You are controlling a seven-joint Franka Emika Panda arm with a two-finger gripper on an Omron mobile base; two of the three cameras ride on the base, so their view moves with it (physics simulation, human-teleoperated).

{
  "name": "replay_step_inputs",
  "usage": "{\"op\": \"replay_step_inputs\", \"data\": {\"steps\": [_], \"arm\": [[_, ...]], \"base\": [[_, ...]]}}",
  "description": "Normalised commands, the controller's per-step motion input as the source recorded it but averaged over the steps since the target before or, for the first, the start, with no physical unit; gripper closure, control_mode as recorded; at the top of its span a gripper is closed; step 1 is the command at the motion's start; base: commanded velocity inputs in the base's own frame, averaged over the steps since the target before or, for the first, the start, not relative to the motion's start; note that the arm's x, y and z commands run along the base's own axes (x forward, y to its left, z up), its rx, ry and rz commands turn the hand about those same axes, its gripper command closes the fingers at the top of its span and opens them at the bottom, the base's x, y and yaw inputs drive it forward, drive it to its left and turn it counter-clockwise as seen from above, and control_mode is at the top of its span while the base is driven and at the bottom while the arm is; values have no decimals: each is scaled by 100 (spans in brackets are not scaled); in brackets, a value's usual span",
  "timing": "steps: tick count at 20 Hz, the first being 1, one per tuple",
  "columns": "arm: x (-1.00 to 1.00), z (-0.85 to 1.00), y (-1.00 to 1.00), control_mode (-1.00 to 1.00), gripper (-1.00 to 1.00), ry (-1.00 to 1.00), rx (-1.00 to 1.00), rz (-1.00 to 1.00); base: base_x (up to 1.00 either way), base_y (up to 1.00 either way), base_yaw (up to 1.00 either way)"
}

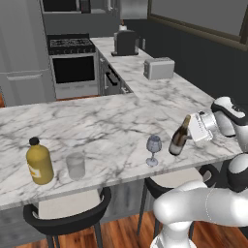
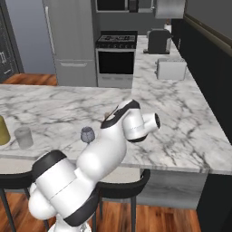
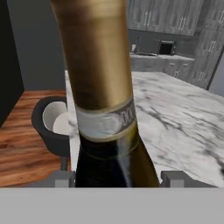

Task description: There is a wine glass and glass cup on the dining counter. Place the wine bottle next to the wine glass and the juice bottle next to the glass cup.

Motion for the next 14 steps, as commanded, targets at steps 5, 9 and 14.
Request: {"op": "replay_step_inputs", "data": {"steps": [5, 9, 14], "arm": [[5, -23, 22, -100, 100, -3, 0, 0], [1, -22, 19, -100, 100, -3, 0, 0], [8, -17, 13, -100, 100, -1, 0, 0]], "base": [[0, 0, 0], [0, 0, 0], [0, 0, 0]]}}
